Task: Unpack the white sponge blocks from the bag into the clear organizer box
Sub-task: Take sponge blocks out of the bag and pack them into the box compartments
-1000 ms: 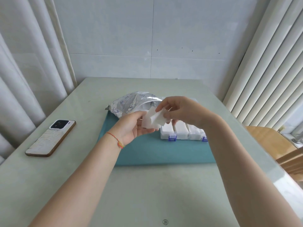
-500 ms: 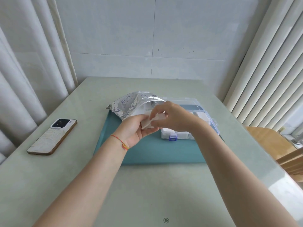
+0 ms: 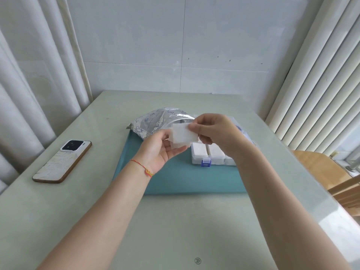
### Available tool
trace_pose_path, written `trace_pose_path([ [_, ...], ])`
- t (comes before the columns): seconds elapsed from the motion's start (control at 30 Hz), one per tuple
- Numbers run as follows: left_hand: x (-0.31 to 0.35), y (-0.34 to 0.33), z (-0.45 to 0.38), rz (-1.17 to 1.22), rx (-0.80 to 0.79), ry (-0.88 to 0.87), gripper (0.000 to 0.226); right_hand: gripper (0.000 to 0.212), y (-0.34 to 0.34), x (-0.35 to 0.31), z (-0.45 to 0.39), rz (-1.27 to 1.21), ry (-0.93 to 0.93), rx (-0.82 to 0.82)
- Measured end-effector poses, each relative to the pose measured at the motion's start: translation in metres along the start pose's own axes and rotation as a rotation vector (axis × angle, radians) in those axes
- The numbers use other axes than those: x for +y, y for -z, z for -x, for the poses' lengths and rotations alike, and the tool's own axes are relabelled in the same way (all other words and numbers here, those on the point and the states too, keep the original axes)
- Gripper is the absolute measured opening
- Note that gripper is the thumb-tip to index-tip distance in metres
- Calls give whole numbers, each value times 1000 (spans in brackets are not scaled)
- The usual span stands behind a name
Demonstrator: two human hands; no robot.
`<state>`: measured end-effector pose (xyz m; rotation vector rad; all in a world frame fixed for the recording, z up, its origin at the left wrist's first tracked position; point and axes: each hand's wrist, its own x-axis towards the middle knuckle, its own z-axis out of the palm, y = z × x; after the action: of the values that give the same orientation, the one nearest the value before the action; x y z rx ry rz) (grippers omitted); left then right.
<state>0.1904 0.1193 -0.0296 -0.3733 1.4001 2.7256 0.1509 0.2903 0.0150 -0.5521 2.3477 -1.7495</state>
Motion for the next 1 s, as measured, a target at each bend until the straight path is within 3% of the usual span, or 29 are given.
trace_pose_path([
  [0.17,0,-4,2,31,-50,-21,41,21,-19,10,-11,375,29,195],
  [0.3,1,-3,3,61,-39,-39,40,34,-20,16,-8,356,-5,220],
  [0.43,0,-4,3,84,-17,-33,39,17,-24,18,-8,460,84,224],
  [0.53,-1,-3,1,90,-2,-20,43,16,-25,18,-7,487,140,207],
  [0.67,0,-2,0,89,0,0,43,17,-28,17,-6,451,174,178],
  [0.87,4,4,1,84,-16,17,29,10,-11,6,-7,15,38,116],
  [1.0,6,3,1,64,-12,18,20,11,-4,3,-10,-60,21,76],
])
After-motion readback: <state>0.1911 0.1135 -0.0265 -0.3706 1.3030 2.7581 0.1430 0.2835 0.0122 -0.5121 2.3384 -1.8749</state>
